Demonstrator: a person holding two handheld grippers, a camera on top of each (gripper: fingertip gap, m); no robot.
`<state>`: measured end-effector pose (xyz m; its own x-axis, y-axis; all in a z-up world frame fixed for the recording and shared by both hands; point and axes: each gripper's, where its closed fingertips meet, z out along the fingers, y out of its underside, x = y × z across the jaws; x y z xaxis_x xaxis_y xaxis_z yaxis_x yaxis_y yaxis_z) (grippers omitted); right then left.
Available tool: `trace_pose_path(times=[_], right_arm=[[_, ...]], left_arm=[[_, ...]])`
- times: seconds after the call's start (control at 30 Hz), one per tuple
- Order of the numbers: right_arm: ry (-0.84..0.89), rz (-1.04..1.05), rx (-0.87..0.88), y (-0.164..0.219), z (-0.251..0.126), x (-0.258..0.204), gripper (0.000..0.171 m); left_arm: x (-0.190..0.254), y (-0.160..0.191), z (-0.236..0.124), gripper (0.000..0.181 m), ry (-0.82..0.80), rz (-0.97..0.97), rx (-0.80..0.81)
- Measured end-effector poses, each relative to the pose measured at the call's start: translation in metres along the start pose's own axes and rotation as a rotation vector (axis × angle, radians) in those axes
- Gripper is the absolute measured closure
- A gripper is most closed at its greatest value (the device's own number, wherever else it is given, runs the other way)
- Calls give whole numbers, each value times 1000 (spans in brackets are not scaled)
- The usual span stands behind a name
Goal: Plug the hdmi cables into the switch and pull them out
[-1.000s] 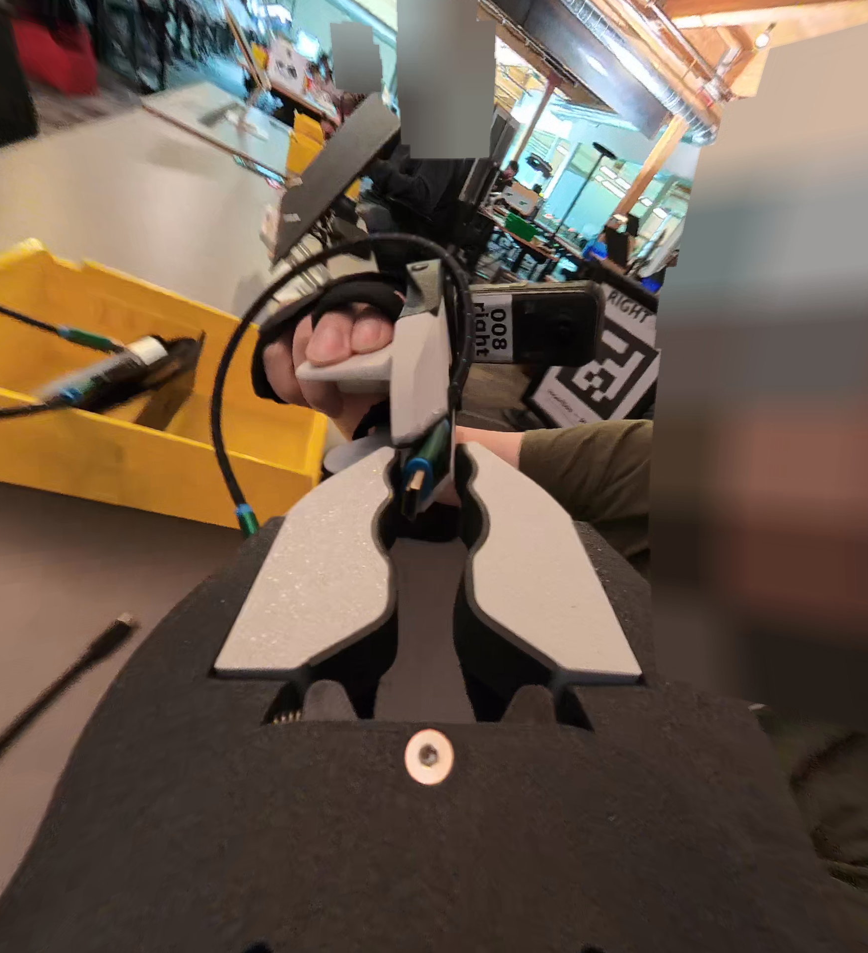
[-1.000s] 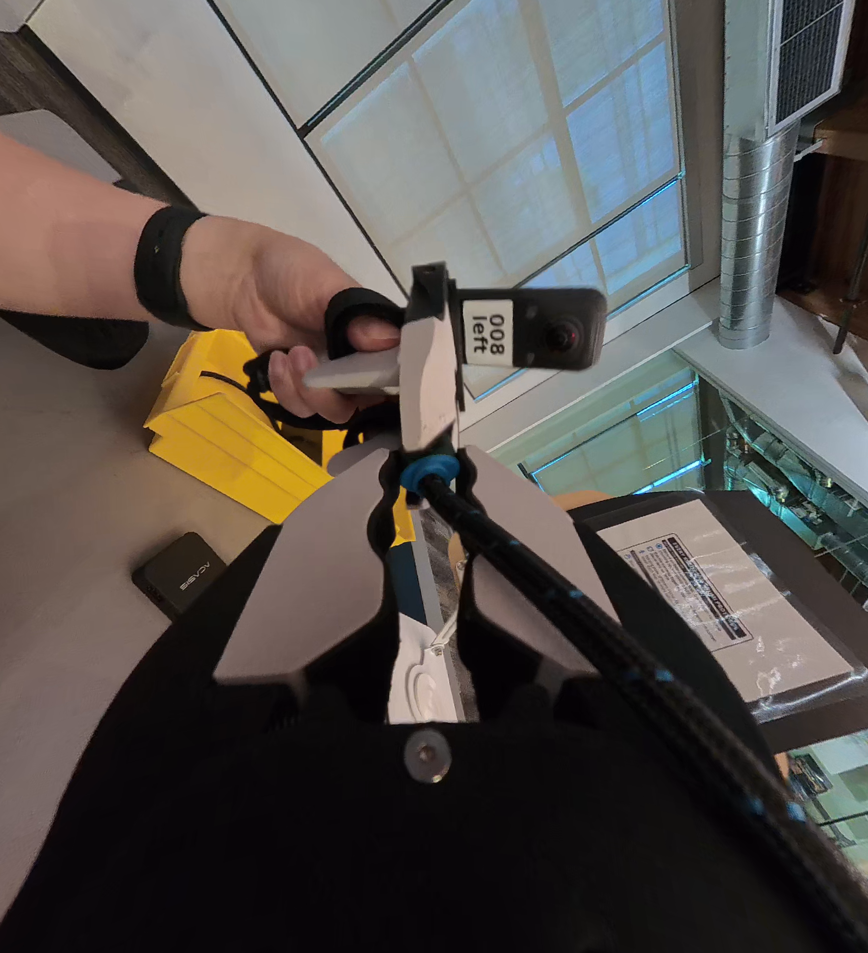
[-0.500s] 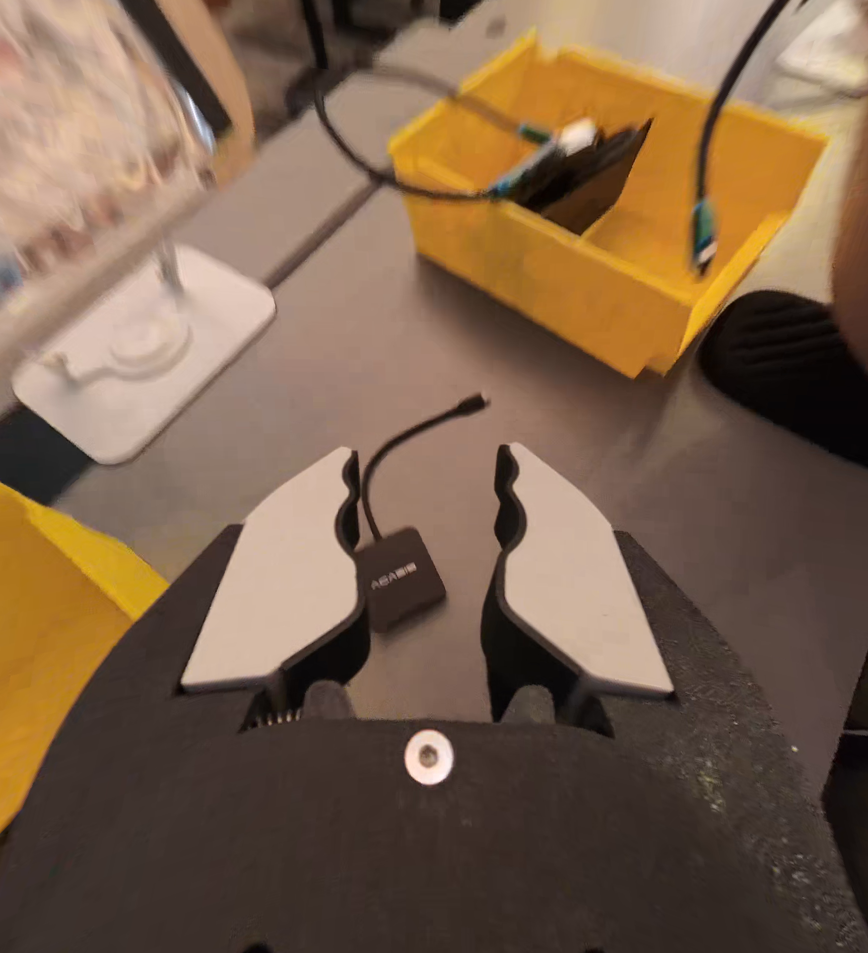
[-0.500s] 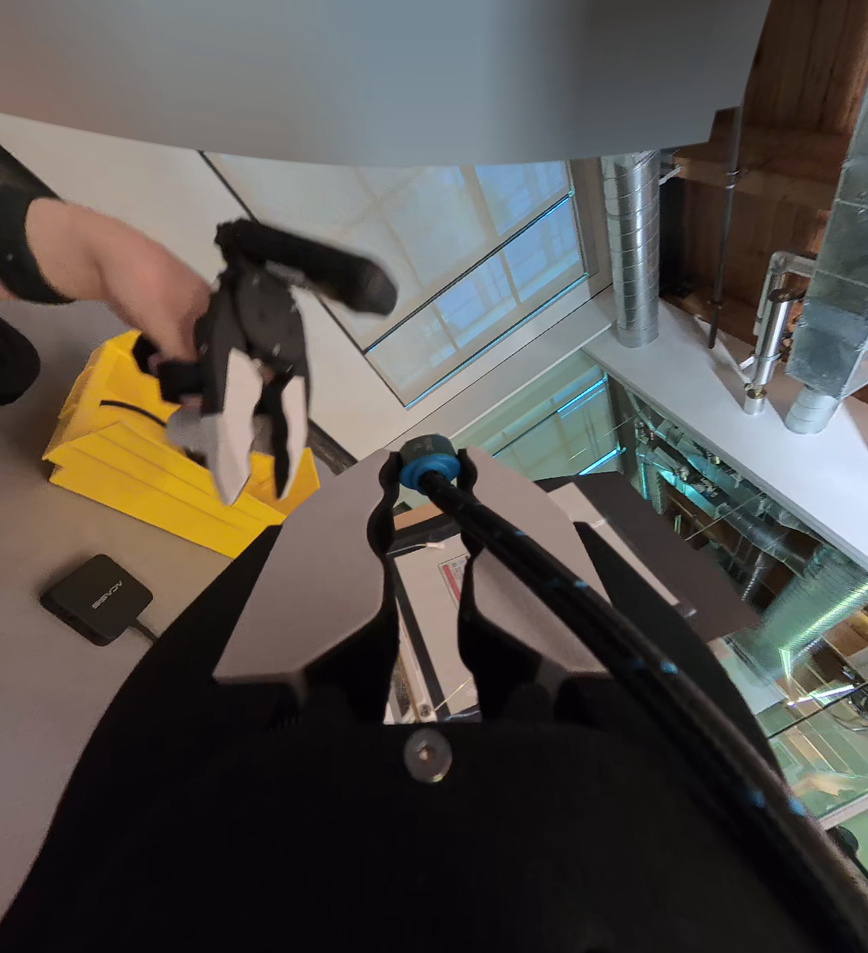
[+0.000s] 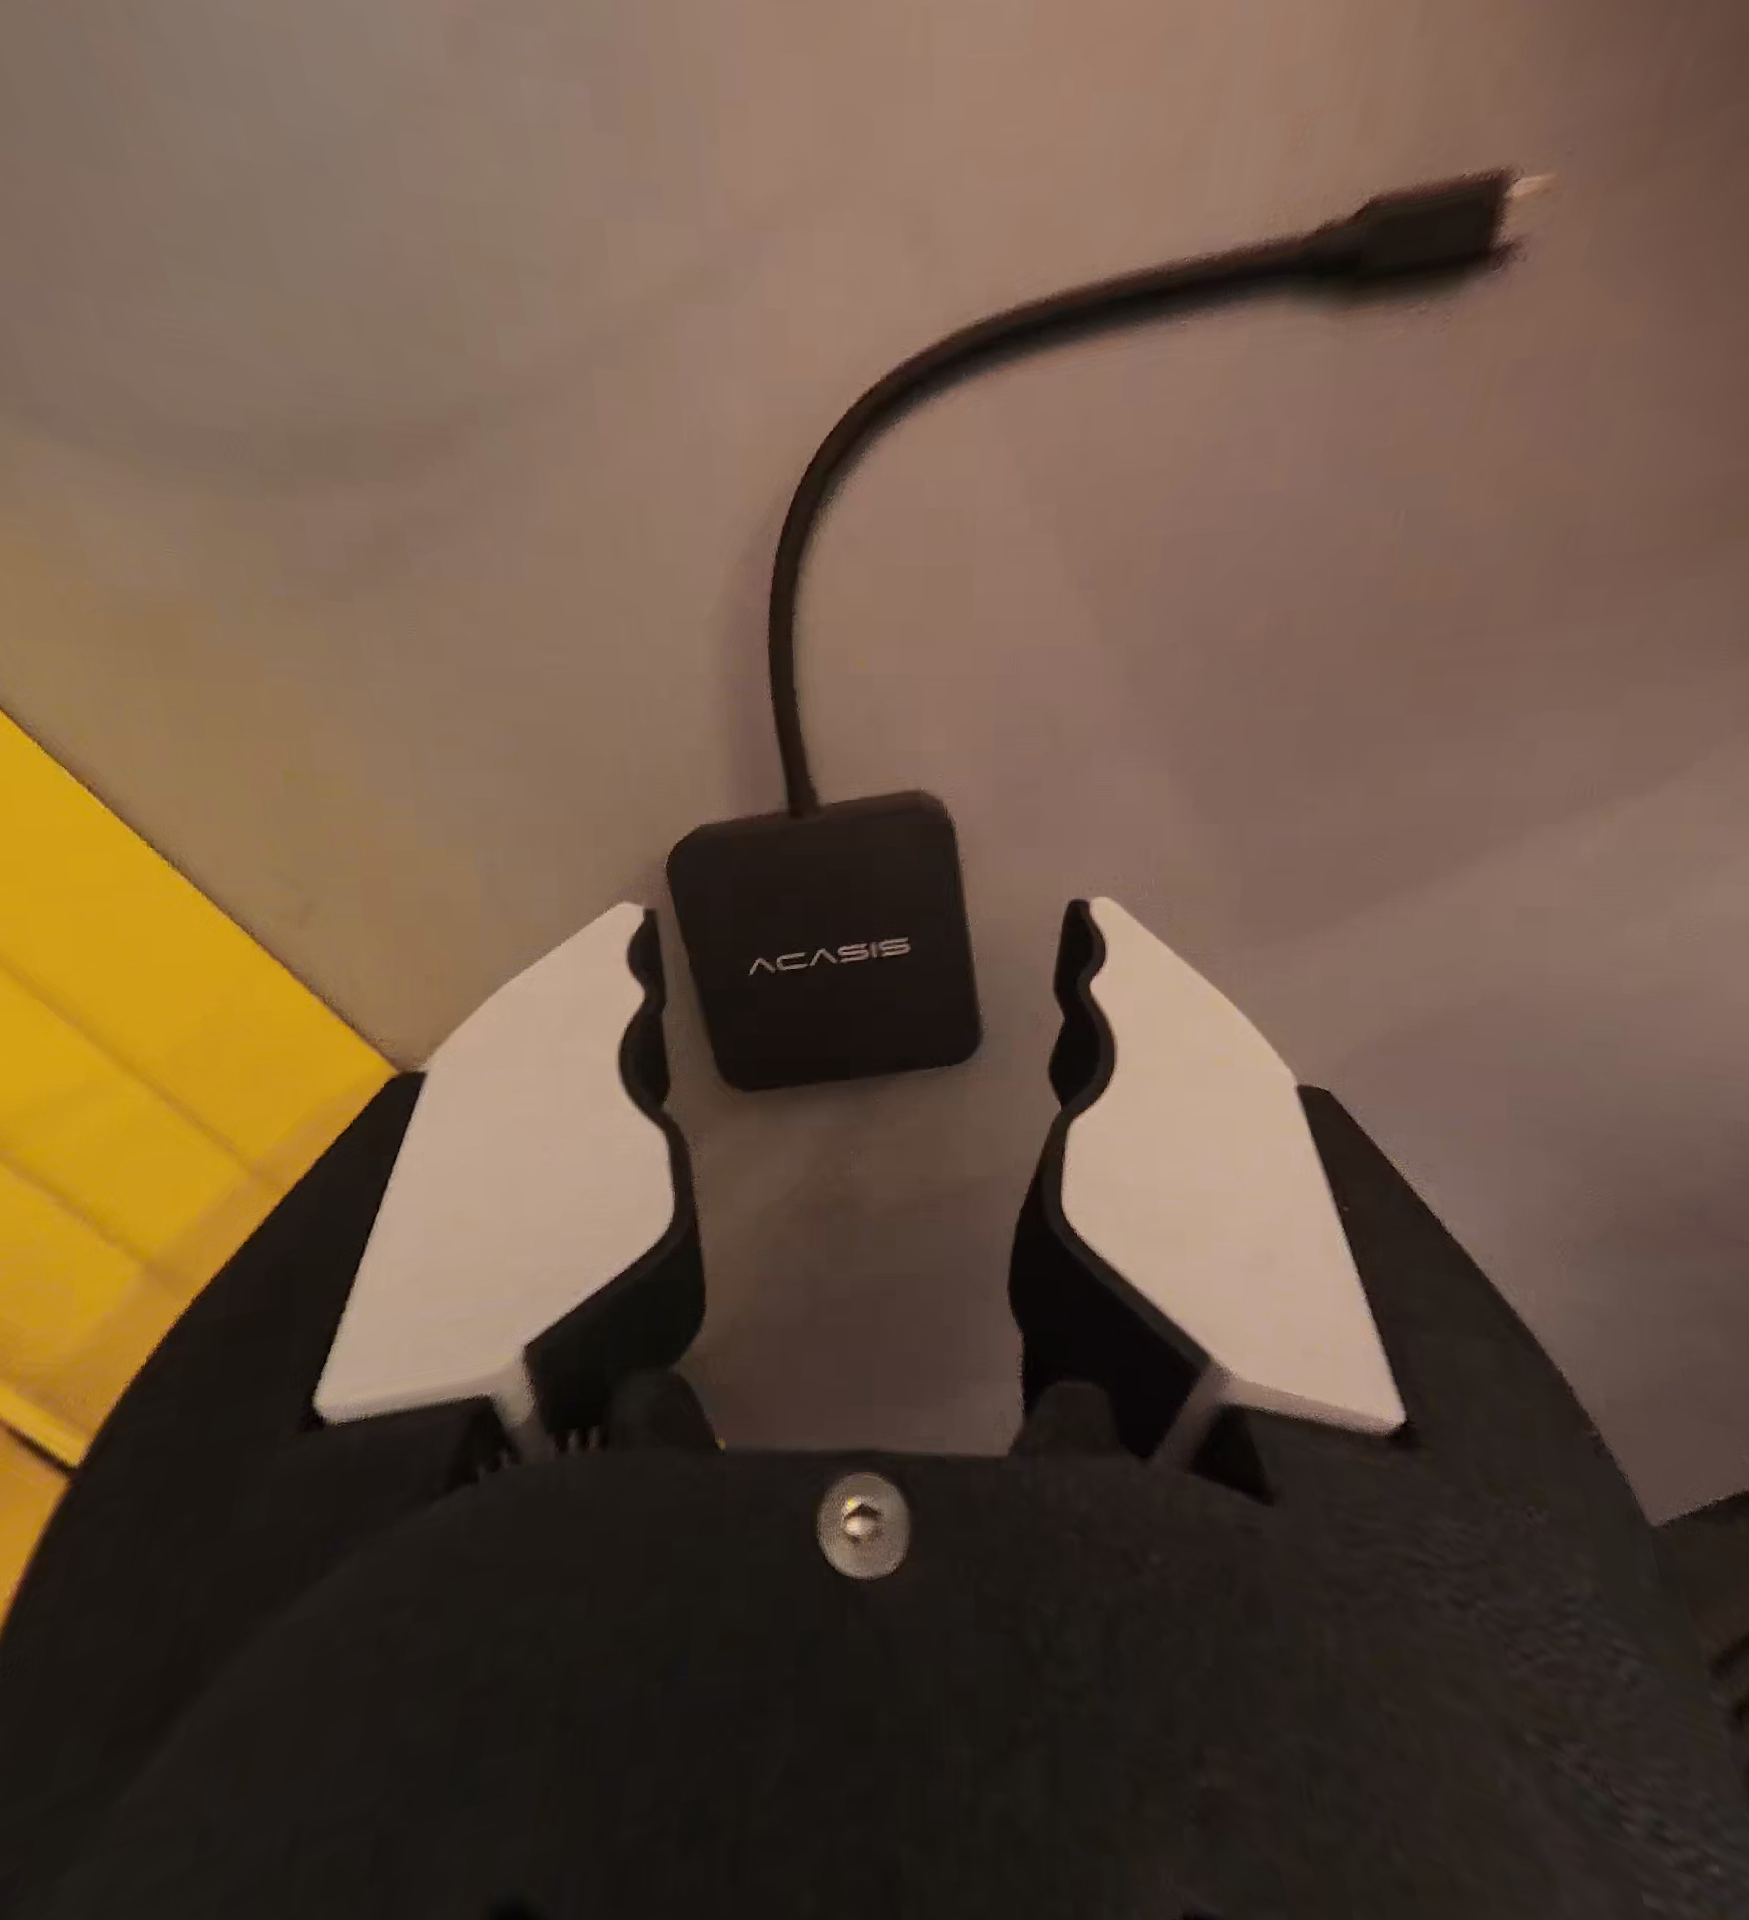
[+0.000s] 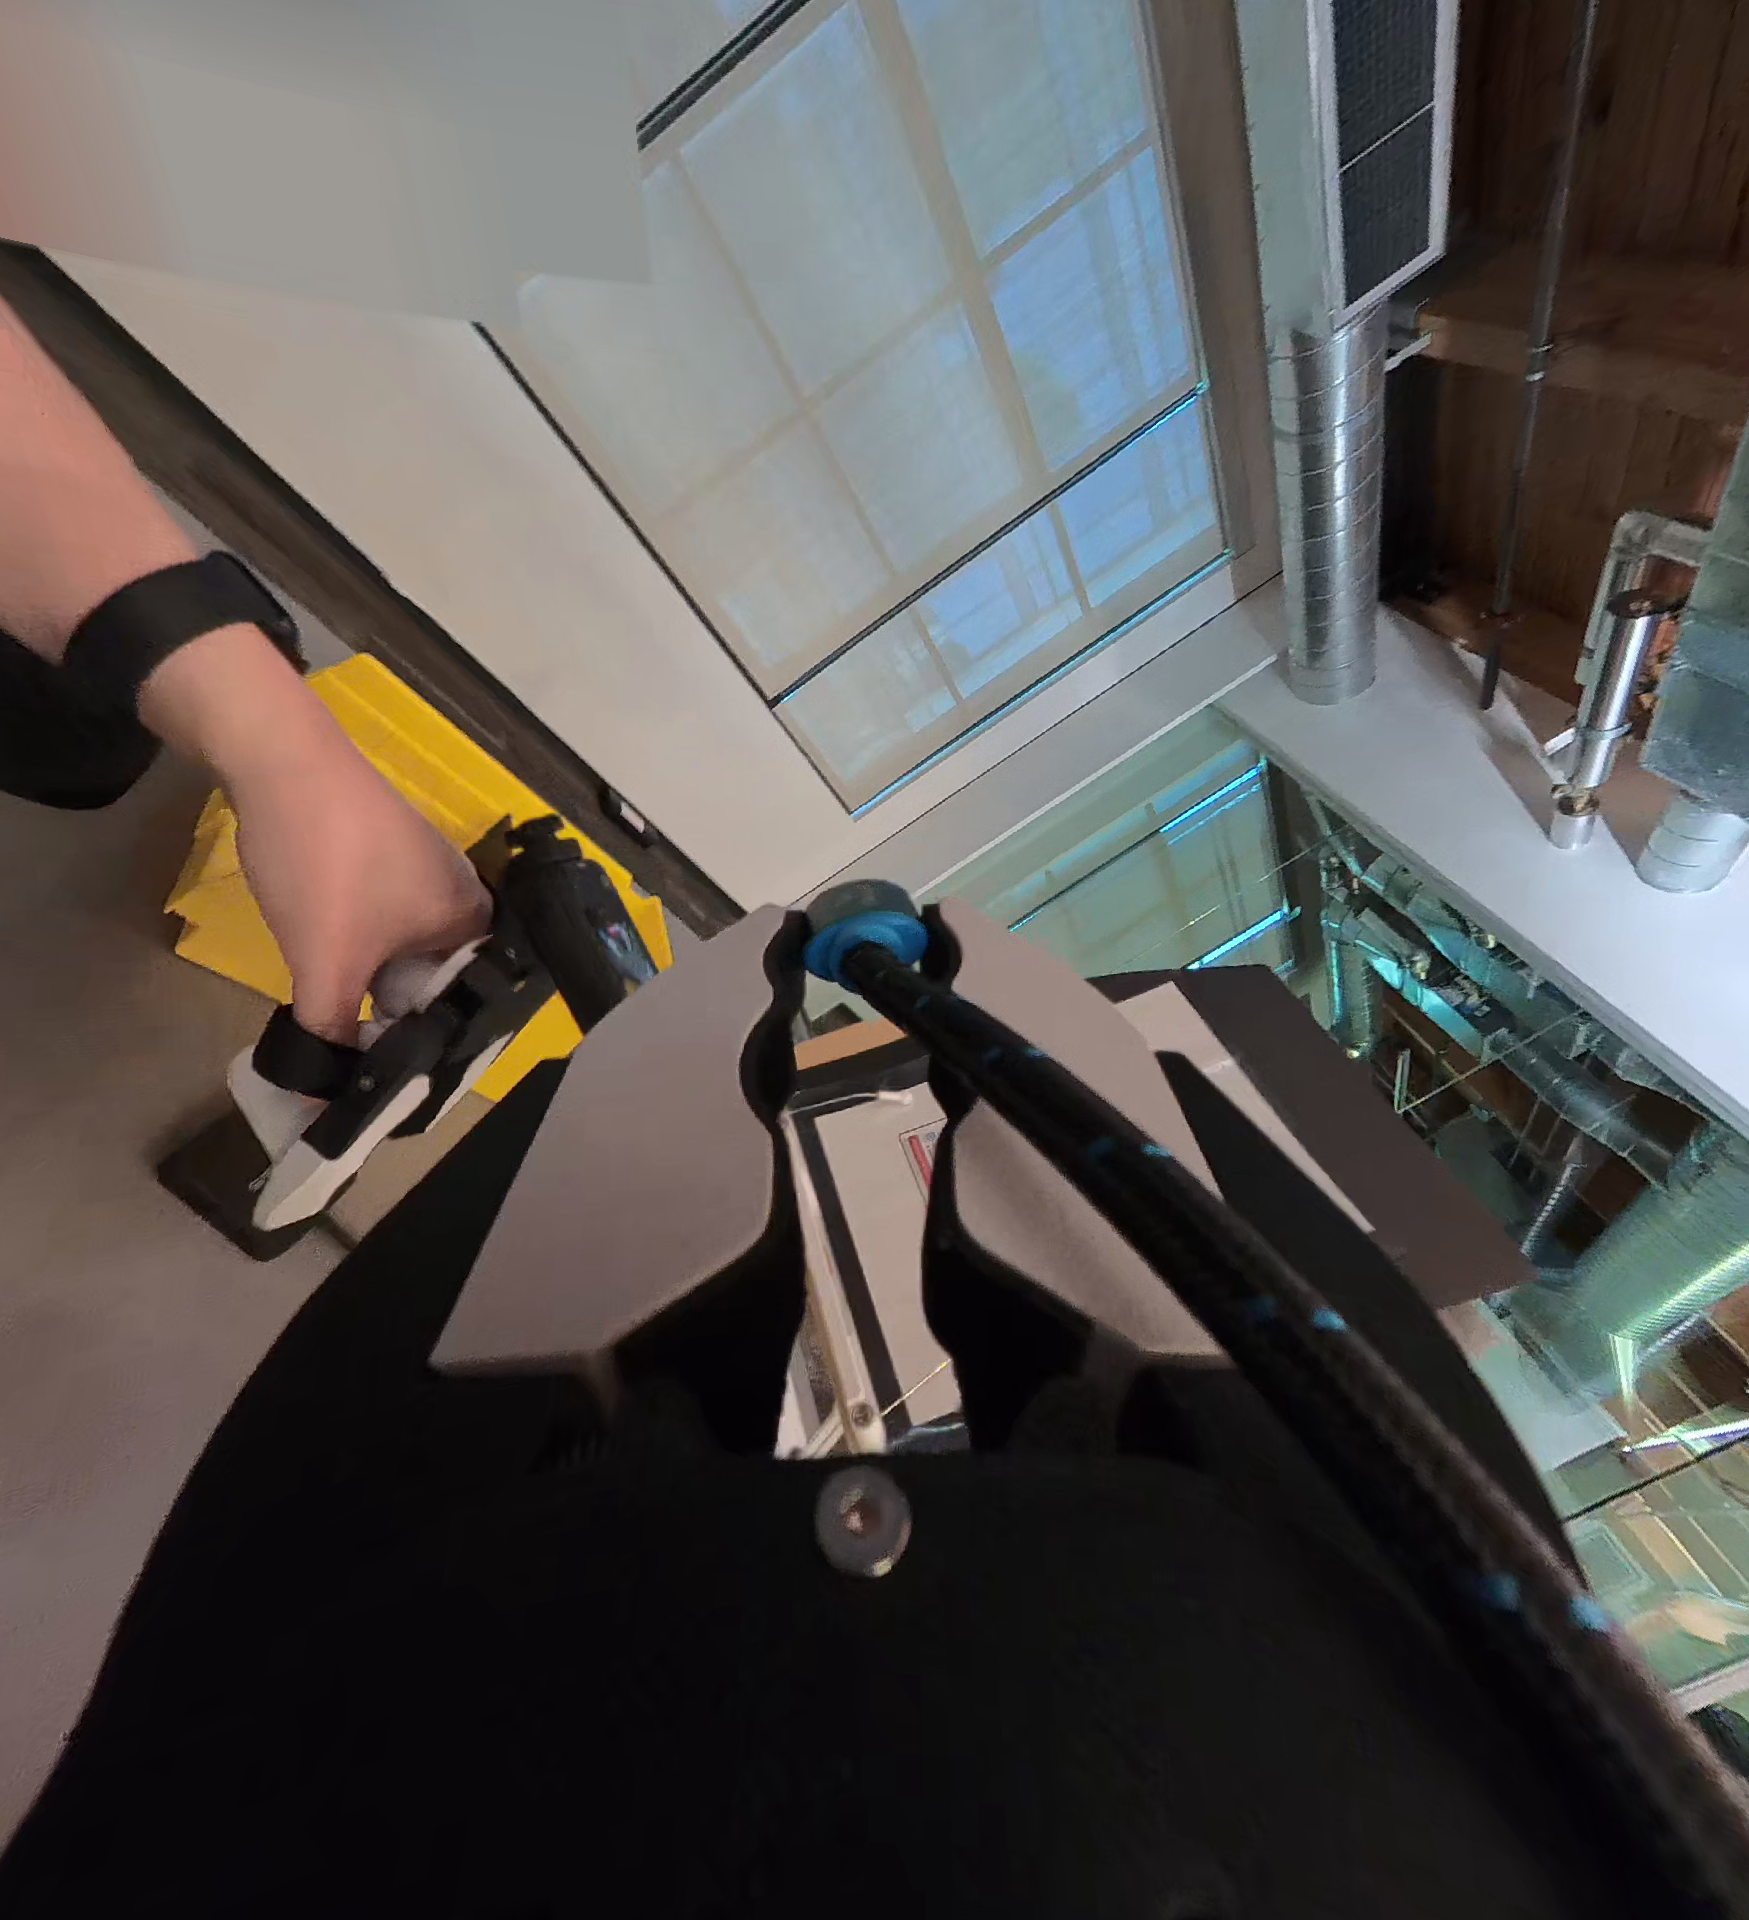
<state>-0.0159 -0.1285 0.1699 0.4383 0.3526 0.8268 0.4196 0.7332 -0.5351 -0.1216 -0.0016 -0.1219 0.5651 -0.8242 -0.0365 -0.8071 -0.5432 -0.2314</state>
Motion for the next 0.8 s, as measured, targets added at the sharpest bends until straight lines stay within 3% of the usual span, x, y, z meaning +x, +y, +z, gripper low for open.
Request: trace_pose_path(times=[0.03, 0.47, 0.8], right_arm=[[-9, -5, -9, 1, 1, -2, 149], [-38, -33, -25, -1, 2, -9, 149], [-41, -42, -55, 8, 6, -9, 149]], left_arm=[[-3, 3, 4, 109, -15, -4, -38], [-13, 11, 36, 109, 2, -127, -114], [-10, 18, 37, 113, 5, -150, -211]])
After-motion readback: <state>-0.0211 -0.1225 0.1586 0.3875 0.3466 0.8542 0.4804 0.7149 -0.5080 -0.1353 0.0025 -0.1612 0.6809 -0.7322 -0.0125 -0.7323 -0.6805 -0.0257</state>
